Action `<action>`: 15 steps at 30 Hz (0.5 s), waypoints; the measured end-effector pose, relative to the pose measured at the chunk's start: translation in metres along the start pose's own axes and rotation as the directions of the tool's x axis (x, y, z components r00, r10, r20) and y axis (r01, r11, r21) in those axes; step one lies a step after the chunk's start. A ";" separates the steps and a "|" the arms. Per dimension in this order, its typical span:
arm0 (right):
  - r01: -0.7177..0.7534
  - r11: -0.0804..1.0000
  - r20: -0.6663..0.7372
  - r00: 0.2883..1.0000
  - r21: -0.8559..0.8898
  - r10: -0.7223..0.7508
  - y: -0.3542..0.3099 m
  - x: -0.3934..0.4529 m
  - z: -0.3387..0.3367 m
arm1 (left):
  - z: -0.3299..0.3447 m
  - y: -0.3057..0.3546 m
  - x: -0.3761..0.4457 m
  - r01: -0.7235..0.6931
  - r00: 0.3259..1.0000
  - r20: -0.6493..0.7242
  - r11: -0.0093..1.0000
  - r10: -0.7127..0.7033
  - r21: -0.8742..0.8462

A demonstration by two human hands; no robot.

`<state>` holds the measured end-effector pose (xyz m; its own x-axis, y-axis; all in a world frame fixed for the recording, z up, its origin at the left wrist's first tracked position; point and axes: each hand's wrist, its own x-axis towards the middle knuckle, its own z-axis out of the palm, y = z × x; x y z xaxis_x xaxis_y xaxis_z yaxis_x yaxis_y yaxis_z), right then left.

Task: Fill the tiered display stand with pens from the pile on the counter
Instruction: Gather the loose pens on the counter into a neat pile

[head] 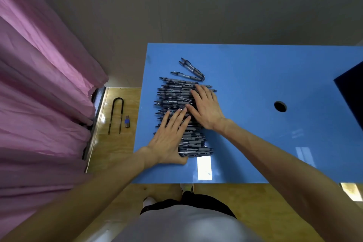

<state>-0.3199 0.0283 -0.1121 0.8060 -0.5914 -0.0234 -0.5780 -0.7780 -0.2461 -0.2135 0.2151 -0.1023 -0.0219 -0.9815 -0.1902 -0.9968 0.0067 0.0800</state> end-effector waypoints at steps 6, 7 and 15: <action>-0.041 0.998 0.032 0.999 0.049 0.039 0.005 0.027 -0.012 | -0.007 -0.014 0.017 0.073 0.997 -0.025 0.997 -0.073 0.014; -0.064 0.995 0.032 0.998 0.073 0.062 0.005 0.033 -0.013 | -0.007 -0.018 0.020 0.073 0.997 -0.018 0.997 -0.073 0.015; -0.258 0.953 0.196 0.954 0.160 0.225 0.026 0.111 -0.029 | -0.009 -0.031 0.037 0.028 1.000 0.012 0.997 -0.028 0.069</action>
<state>-0.2488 -0.0636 -0.0930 0.6640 -0.6981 -0.2680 -0.7382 -0.5547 -0.3839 -0.1826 0.1766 -0.1026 0.0055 -0.9790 -0.2040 -0.9999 -0.0071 0.0070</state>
